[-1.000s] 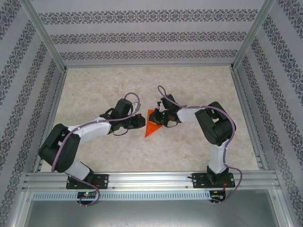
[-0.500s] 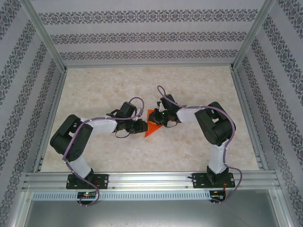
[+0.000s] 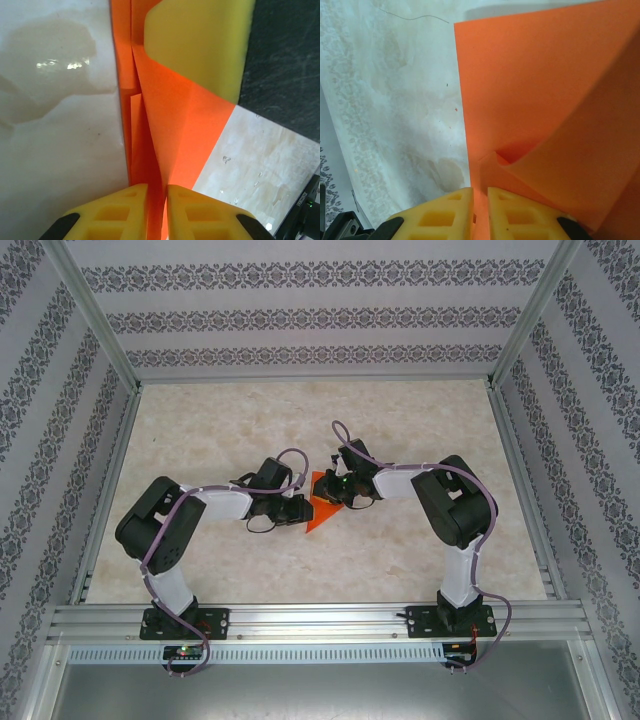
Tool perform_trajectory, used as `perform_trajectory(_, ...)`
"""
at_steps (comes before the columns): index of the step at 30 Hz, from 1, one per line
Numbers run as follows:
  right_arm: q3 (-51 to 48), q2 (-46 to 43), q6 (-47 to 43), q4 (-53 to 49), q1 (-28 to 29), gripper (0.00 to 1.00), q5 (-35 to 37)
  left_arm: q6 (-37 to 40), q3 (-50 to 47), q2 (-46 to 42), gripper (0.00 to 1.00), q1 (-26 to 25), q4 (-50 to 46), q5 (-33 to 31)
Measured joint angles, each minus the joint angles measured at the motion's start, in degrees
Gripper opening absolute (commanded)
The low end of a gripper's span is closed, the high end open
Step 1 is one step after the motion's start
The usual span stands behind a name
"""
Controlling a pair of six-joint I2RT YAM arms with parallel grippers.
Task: Fold a paper plane with a square sheet of paper (pick it up from the middle)
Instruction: Fourth fold the wing at the center of the table.
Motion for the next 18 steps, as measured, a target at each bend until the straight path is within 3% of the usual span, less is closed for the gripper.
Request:
perform_trajectory(7,0.00,0.00,0.02,0.02,0.00,0.16,0.00,-0.09,0.00,0.11,0.15,0.00,0.59,0.22)
perform_trajectory(12,0.00,0.00,0.15,0.22,0.00,0.18,-0.13,-0.59,-0.02,0.44,0.01,0.00,1.03,0.35)
perform_trajectory(18,-0.42,-1.05,0.66,0.70,0.00,0.26,-0.20,-2.45,-2.21,0.02,0.00,0.04,4.13,-0.42)
